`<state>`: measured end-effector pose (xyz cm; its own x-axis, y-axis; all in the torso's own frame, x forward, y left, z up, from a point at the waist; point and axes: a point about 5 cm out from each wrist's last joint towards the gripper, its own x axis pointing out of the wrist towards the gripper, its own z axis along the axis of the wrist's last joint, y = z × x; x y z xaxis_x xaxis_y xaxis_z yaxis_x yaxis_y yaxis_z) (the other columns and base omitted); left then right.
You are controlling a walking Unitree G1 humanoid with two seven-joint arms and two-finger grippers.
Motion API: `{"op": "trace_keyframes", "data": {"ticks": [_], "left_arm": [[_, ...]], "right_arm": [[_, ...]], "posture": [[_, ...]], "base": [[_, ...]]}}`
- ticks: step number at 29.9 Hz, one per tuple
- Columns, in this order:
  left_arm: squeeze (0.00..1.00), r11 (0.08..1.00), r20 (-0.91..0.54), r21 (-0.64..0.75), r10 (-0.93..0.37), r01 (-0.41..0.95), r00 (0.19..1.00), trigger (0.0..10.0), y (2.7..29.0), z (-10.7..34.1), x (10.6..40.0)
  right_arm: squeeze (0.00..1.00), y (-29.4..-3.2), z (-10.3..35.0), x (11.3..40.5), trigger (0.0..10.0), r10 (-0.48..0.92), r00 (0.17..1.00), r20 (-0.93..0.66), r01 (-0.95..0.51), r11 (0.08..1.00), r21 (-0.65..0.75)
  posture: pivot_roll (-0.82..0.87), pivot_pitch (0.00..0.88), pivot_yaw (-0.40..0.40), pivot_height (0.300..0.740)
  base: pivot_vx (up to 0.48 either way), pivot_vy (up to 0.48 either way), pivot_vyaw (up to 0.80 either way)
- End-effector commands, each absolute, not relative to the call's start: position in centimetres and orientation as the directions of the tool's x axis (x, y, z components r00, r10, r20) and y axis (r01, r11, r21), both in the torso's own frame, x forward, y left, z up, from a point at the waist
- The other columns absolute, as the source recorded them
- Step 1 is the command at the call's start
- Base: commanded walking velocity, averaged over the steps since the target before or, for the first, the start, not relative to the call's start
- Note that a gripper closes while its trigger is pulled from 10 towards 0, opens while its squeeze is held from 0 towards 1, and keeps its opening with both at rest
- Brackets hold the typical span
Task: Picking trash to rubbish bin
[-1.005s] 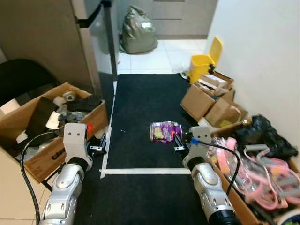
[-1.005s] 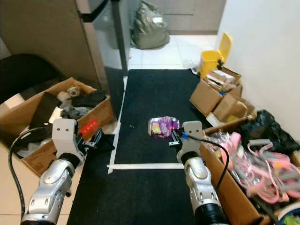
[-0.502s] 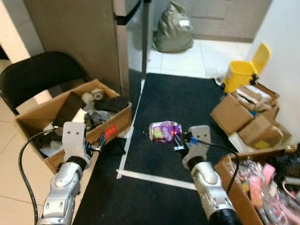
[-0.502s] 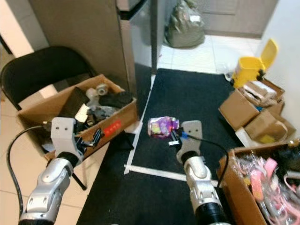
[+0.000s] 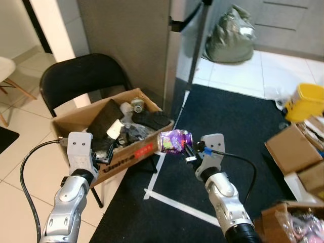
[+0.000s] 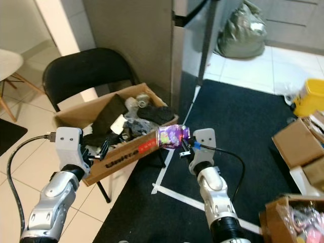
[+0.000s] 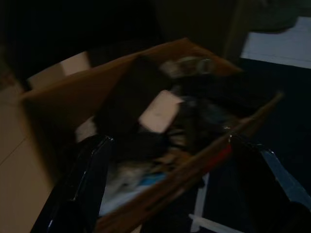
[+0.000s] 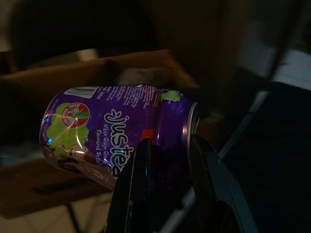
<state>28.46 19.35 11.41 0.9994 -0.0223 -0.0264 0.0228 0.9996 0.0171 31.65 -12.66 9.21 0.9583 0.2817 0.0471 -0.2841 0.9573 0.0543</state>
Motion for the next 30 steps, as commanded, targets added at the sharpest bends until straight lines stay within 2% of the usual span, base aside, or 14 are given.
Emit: {"op": "trace_keyframes", "data": {"ticks": [1,28,30], "left_arm": [[0.0,1.0,-0.045,0.023,-0.017,0.018,0.999,10.0,19.49,11.09,28.29],[0.0,1.0,-0.045,0.023,-0.01,0.011,0.999,10.0,19.47,11.02,28.2],[0.0,1.0,-0.045,0.026,-0.01,0.011,0.999,10.0,19.49,11.01,28.22]], "right_arm": [[0.0,-12.23,9.27,31.85,10.0,0.295,0.955,0.042,-0.297,0.953,0.066],[0.0,-11.74,9.64,32.28,10.0,0.321,0.946,0.054,-0.324,0.944,0.062],[0.0,-11.75,9.63,32.31,10.0,0.316,0.947,0.055,-0.32,0.945,0.069]], "posture": [[0.02,0.117,-0.005,0.74],[0.02,0.114,-0.009,0.74],[0.02,0.111,-0.008,0.74]], "base": [[0.304,0.0,0.6],[0.305,0.0,0.6],[0.307,0.0,0.0]]}}
